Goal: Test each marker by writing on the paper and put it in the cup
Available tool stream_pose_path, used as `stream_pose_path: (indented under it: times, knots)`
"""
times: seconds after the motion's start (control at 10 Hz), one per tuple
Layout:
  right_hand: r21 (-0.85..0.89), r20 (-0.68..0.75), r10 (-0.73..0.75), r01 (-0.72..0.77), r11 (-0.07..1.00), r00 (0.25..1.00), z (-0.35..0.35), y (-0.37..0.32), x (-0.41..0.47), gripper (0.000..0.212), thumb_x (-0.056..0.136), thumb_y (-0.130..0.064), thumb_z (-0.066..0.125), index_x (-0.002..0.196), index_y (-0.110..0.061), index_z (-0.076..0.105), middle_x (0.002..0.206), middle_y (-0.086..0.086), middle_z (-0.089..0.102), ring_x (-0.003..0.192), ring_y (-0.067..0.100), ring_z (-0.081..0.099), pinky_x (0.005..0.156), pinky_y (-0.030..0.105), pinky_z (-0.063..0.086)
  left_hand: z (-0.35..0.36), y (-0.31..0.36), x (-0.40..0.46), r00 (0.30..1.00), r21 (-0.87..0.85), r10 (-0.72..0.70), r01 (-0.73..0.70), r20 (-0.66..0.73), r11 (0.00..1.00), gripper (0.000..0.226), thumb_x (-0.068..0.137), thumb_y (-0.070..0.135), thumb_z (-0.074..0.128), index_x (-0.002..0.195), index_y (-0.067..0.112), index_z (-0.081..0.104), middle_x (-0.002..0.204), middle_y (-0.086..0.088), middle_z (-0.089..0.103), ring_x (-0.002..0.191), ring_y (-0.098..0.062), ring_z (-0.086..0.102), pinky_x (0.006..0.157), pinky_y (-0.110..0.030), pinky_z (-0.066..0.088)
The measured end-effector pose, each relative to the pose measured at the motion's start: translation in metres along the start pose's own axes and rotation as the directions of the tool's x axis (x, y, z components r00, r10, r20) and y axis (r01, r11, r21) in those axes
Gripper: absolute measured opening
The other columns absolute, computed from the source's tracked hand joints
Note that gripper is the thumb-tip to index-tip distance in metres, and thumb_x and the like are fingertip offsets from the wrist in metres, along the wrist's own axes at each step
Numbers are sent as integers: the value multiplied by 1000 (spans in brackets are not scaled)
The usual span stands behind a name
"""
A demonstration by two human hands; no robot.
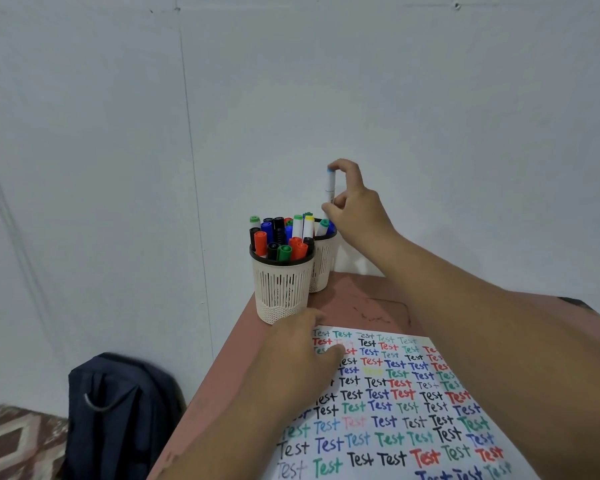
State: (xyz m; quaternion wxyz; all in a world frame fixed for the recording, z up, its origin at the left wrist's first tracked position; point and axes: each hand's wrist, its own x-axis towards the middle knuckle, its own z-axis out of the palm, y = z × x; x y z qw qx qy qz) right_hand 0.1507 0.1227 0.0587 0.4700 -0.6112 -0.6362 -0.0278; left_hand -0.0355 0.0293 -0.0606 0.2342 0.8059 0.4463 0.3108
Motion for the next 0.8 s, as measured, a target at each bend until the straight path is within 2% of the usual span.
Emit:
stream_pose_path:
  times: [0.1, 0.2, 0.3, 0.4, 0.5, 0.6, 0.7, 0.8]
  knots:
    - [-28, 33, 22, -21, 999, 999, -2, 3, -4, 32, 99, -15, 60, 128, -27, 53, 85, 1, 71, 77, 12, 66, 70, 30, 56, -1, 1, 0, 1000, 4, 1, -1, 1, 1000, 52, 88, 52, 65, 136, 37, 50, 131, 20, 53, 113, 2, 50, 93, -22, 43]
    - [-61, 50, 28, -25, 998, 998, -6, 7, -11, 15, 101, -20, 59, 112, -22, 69, 98, -7, 69, 82, 1, 60, 78, 28, 54, -1, 3, -1, 1000, 20, 14, -14, 14, 1000, 51, 88, 54, 65, 134, 38, 51, 128, 20, 53, 109, 2, 50, 91, -22, 44]
    - [-45, 35, 33, -31, 998, 999, -20, 4, -30, 20, 101, -23, 61, 119, -24, 69, 107, -9, 67, 87, 4, 61, 77, 22, 49, -2, 4, -2, 998, 55, 34, -37, 54, 998, 53, 84, 61, 63, 131, 39, 53, 127, 20, 53, 109, 1, 52, 93, -28, 50]
    - [-44, 129, 95, -90, 995, 987, -46, 4, -65, 22, 99, -25, 65, 120, -30, 68, 111, -11, 67, 97, 9, 63, 84, 24, 50, -2, 4, -1, 994, 128, 60, -72, 94, 989, 56, 81, 66, 63, 129, 38, 56, 129, 21, 49, 114, 0, 47, 96, -30, 48]
    - [-121, 334, 225, -195, 973, 915, -79, 10, -112, 15, 96, -27, 70, 110, -33, 70, 104, -15, 69, 96, 5, 66, 84, 25, 54, -1, 4, -1, 989, 185, 82, -104, 119, 977, 50, 81, 69, 62, 122, 42, 61, 132, 23, 43, 118, 1, 38, 102, -31, 44]
    - [-304, 433, 327, -205, 930, 840, -109, 22, -162, 7, 94, -35, 74, 100, -36, 72, 96, -17, 70, 88, 2, 67, 86, 33, 59, 0, 7, -3, 984, 250, 110, -143, 141, 958, 44, 86, 67, 59, 122, 42, 63, 127, 21, 47, 116, 0, 39, 100, -31, 45]
    - [-407, 434, 415, -238, 882, 800, -133, 31, -203, 12, 94, -42, 71, 106, -40, 70, 102, -22, 67, 88, 3, 67, 86, 36, 58, -1, 13, -4, 977, 295, 138, -182, 165, 938, 42, 91, 65, 54, 122, 39, 61, 124, 19, 49, 115, -4, 44, 97, -32, 47]
    - [-493, 414, 441, -211, 844, 797, -156, 32, -229, 23, 94, -49, 67, 115, -41, 67, 114, -23, 58, 102, 5, 61, 86, 30, 52, -1, 15, -6, 971, 313, 129, -189, 202, 931, 41, 93, 64, 52, 122, 38, 61, 124, 18, 49, 112, -5, 46, 97, -33, 47]
